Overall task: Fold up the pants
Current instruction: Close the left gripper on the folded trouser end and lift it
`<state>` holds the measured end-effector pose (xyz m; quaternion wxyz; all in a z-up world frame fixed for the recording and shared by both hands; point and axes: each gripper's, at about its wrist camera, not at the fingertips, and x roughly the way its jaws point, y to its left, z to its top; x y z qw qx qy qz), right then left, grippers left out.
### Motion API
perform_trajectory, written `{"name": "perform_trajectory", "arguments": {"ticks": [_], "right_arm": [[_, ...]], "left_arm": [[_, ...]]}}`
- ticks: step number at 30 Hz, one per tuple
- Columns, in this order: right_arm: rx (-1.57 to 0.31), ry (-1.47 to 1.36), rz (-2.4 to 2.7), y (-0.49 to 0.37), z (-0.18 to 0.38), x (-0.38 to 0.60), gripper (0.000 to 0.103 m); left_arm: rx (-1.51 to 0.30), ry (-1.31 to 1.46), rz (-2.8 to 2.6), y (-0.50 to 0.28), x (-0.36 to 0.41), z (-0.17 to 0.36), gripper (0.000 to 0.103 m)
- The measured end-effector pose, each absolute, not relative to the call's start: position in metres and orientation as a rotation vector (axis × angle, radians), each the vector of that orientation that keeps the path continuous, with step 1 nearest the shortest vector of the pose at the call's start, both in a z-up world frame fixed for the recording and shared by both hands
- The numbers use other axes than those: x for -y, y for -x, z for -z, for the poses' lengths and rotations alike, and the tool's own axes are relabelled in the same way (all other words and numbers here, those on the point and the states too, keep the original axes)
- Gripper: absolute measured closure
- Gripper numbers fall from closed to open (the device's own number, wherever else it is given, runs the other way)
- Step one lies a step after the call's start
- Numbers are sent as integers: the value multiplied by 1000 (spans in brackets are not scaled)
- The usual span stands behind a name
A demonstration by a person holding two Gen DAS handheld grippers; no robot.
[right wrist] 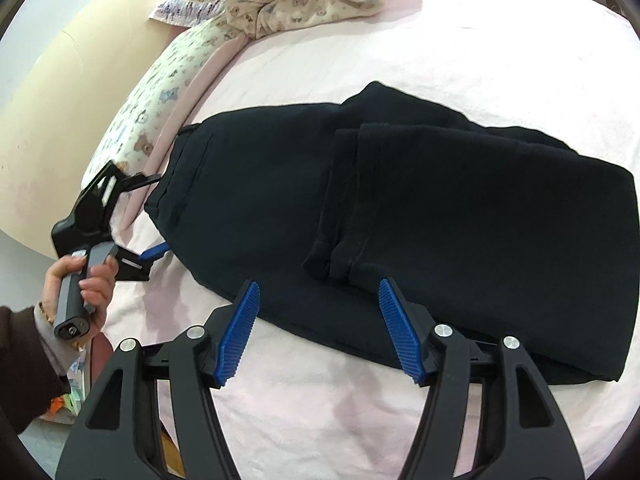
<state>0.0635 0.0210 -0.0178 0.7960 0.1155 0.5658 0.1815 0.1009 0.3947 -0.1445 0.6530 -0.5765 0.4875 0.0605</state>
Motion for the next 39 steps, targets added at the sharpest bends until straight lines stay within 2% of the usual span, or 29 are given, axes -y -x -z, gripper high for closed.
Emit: {"name": "perform_trajectory", "arguments": {"ticks": [3,6,8,11,17,21,25,29,35,39], "right_arm": [[-1225,-241,-393,-61,19,-21,38],[-1250,-243,-391,-60,25,-21,38],[-1269,-255,-387,-59,29,-20,38],[-1282,-277,-390,-57,33,-21,38],[-1296,-269,-411,-55,36,-25,38],[-1326,-267,-412,-51,42,-25,38],[-1350,-266,-412,-48,47,-26,38],[-1365,-252,-420,-41,49,-28,38],[-1376,-263,-408,-34,51,-23,38],[-1375,-266,-405,-34,50,-21,38]], "left_arm": [[-1066,1350,-123,-101,-399,148,6],[-1051,1360,-141,-101,-400,151,28],[-1051,1350,-166,-95,-401,153,53],[-1012,1357,-157,-85,-403,155,65],[-935,1340,-115,-83,-398,146,80],[-874,1336,-59,-82,-395,140,79],[-897,1420,-112,-86,-400,157,62],[-890,1410,-142,-99,-397,161,58],[-840,1370,-125,-91,-394,153,81],[-812,1291,-104,-91,-387,135,87]]}}
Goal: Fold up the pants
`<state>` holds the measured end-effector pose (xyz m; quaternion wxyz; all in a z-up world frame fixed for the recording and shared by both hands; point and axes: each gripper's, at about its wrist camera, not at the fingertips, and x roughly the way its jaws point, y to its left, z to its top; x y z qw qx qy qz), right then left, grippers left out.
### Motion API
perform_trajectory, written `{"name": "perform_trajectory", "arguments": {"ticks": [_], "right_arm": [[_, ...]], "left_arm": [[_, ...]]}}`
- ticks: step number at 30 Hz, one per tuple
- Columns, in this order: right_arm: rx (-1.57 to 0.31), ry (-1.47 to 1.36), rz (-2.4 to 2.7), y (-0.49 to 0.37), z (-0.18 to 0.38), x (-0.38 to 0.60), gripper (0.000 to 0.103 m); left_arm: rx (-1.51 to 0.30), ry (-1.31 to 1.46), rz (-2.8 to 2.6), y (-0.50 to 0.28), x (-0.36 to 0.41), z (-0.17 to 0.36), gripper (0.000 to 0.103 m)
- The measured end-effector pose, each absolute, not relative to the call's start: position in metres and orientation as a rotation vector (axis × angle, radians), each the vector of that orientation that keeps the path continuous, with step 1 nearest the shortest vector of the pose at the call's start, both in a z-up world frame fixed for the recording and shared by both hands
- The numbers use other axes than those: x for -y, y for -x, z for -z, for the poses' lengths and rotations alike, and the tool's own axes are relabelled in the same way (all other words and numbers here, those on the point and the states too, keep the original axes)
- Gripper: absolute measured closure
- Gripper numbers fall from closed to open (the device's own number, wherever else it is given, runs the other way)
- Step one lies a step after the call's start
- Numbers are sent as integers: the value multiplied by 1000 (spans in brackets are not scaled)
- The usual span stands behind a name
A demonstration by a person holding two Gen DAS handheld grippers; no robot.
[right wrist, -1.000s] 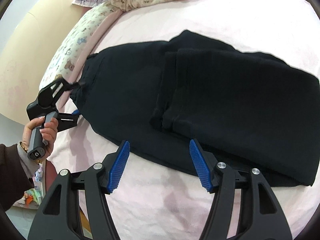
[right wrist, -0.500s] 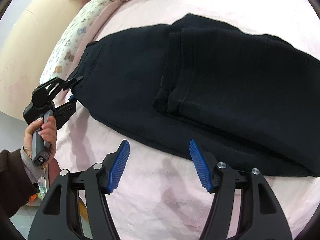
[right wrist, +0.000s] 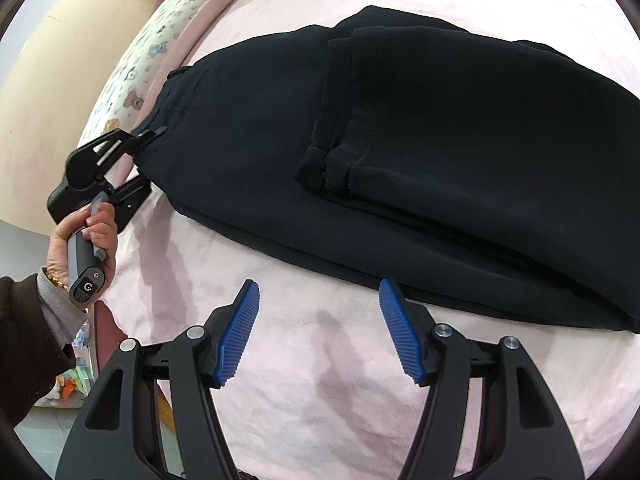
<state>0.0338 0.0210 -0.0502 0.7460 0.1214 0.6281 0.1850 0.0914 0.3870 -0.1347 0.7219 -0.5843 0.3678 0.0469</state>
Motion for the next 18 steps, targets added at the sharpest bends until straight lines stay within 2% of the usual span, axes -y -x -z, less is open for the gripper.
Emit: {"name": "perform_trajectory", "arguments": {"ticks": [6,18], "right_arm": [[-1378,-275,-403,-29,50,-14,38],[-1378,-380,-334,-13,48,29,38]], "left_arm": [[-763,1206,-20,-94,-373,101,89],[-715,758,280,-107,-283,-10,89]]}}
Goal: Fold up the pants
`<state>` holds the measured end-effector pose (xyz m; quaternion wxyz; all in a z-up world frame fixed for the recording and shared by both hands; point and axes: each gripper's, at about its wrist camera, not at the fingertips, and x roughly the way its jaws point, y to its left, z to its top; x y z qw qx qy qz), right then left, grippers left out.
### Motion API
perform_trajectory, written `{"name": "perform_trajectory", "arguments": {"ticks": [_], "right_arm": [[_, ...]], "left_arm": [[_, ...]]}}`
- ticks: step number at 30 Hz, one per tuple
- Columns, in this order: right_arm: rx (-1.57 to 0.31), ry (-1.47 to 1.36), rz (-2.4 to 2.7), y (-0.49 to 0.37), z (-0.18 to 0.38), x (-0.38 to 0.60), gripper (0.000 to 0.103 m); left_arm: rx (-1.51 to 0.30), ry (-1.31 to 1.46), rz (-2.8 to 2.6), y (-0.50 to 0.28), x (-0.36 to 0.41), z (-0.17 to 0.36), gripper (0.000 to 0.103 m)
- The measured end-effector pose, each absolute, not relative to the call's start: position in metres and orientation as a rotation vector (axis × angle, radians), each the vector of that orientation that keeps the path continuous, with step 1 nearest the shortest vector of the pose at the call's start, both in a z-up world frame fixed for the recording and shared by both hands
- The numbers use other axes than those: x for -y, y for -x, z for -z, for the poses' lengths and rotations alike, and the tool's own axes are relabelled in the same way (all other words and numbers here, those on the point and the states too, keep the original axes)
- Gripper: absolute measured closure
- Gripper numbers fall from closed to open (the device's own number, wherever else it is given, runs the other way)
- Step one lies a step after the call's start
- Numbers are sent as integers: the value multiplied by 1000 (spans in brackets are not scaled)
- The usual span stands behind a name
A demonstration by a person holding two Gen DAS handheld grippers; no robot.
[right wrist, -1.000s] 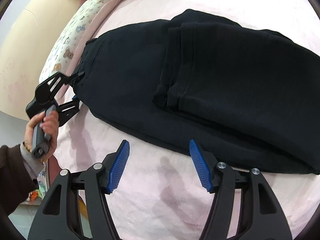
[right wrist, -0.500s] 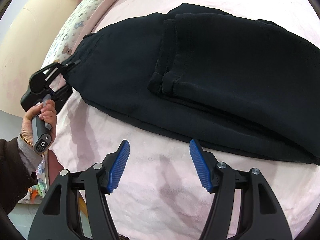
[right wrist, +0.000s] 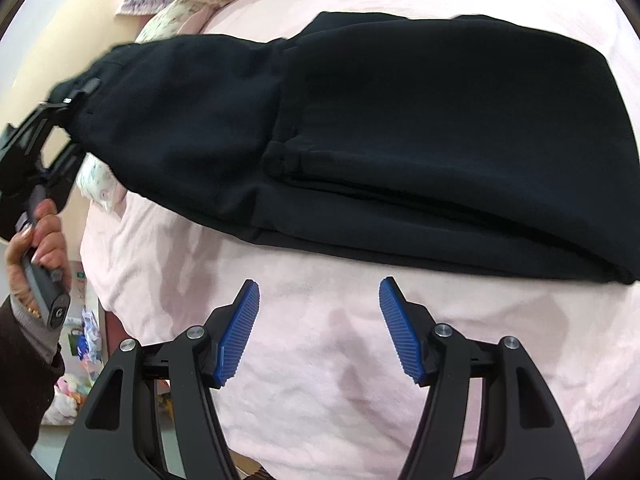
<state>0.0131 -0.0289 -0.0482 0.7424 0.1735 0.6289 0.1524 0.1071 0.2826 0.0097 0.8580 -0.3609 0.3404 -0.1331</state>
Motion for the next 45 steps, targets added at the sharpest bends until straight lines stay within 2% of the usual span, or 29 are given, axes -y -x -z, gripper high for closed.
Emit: {"name": "perform_trajectory", "arguments": {"ticks": [7,12,19,28,39,43,45], "right_arm": [[-1374,-452,-260,2,47,69,38],[-1358,-505,-186,15,44,110,38],[-1343,-556,-84,36,45,163,35],[-1330,-615,13,59,49,211,35],[-1278,-609,121,73,44,249,35],[-1236,-617,192,75,33,264,35],[-1212,-616,216,75,25,272,35]], "left_arm": [[-715,640,468,-121,-199,-52,89],[-777,563,589,-129,-126,-56,89],[-926,463,672,-138,-29,-24,89],[-1028,371,659,-141,44,8,89],[-1148,24,608,-121,141,63,87],[-1136,-170,564,-104,171,73,85],[-1089,-300,534,-91,182,78,80]]}}
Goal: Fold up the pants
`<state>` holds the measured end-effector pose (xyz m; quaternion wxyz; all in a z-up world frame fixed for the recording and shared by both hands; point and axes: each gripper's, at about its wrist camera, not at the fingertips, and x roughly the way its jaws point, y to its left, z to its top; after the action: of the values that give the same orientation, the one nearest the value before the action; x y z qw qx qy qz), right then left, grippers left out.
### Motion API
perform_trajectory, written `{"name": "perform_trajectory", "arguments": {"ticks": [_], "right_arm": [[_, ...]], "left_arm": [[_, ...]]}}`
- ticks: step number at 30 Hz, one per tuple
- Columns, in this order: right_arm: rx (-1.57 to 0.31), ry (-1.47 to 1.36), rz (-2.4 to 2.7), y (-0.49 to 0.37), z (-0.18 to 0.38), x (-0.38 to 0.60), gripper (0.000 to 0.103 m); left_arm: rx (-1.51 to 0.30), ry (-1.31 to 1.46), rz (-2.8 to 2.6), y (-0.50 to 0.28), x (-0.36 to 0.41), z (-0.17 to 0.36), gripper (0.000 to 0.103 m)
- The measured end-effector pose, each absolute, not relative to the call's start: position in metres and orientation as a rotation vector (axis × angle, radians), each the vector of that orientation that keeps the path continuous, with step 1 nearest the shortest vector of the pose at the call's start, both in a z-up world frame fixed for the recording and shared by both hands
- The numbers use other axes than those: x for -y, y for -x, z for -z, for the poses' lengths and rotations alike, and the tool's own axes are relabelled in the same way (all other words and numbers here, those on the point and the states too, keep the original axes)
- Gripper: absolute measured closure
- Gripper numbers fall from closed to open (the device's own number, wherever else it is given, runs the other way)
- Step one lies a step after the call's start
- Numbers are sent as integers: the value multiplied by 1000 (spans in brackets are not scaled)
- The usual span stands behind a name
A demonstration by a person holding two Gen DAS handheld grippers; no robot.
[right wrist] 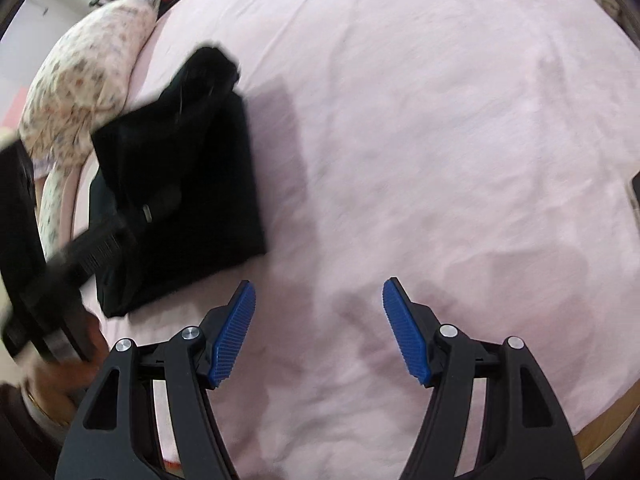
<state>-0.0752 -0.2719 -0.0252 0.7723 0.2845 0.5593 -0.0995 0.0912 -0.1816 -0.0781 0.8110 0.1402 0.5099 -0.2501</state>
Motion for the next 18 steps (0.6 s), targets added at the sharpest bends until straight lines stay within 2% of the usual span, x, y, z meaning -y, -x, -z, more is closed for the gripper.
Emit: {"name": "perform_trajectory", "arguments": {"ticks": [1,3,5,10,13,15,18], "right_arm": [[-1198,-614,225,73,22,278,35],[-1156,-602,242,66,12,285,35],[-1098,-594,248,57,-1,289,35],[-952,-565,160,23,-34,278,35],[-921,-496,48,-3,-40,255,48],[-926,-445,-20,-18,-37,231,50],[-967,-395,-100,-33,-24,198,53]], "left_arm": [[-1061,-357,524,-82,186,78,77],[-1036,-413,524,-70,194,76,63],[-1010,-429,538,-52,194,71,22],[-958,-391,549,-18,170,52,13],[-957,-268,513,-17,131,36,7],[-954,-191,473,-26,104,30,2],[-969,-48,415,-47,61,26,2]]}}
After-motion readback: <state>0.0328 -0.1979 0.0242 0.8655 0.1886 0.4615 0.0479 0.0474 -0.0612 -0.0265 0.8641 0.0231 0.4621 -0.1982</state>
